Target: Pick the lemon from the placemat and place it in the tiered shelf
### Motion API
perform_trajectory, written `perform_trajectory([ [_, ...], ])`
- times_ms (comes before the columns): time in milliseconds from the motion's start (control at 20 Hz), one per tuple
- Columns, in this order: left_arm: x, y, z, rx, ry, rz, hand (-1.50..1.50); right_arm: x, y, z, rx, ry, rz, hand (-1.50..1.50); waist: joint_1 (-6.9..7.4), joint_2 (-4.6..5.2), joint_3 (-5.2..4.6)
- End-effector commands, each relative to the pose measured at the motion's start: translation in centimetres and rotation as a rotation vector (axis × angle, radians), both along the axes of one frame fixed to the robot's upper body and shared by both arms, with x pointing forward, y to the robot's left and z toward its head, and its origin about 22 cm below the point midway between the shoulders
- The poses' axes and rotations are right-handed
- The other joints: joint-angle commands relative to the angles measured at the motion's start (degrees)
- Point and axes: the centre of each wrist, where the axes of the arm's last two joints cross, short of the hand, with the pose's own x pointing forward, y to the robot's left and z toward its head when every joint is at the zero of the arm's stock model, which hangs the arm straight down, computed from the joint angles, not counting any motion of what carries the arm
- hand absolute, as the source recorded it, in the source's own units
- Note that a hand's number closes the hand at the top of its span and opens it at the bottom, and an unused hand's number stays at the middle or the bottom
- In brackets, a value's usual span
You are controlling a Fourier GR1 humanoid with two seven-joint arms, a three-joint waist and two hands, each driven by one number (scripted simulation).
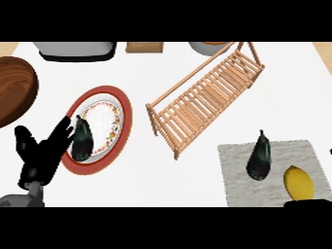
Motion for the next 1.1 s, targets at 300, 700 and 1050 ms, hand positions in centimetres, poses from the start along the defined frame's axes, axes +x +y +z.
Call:
perform_trajectory([
  [300, 0.8, -0.3, 0.2, 0.001, 0.017, 0.000, 0.00, 1.7, -1.5, -1.7, -0.074, 0.062, -0.045, -1.50, -0.09, 0.10, -0.11],
  [700, 0.7, -2.3, 0.3, 0.010, 0.006, -0.004, 0.00, 4.0, -1.2, -5.5, -0.057, -0.018, -0.039, -1.50, 0.11, 0.13, -0.09],
  [1050, -1.1, -0.4, 0.1, -0.017, 0.041, -0.014, 0.00, 3.1, 0.6, -8.6, -0.035, -0.022, 0.018, -1.50, 0.18, 0.10, -0.10],
])
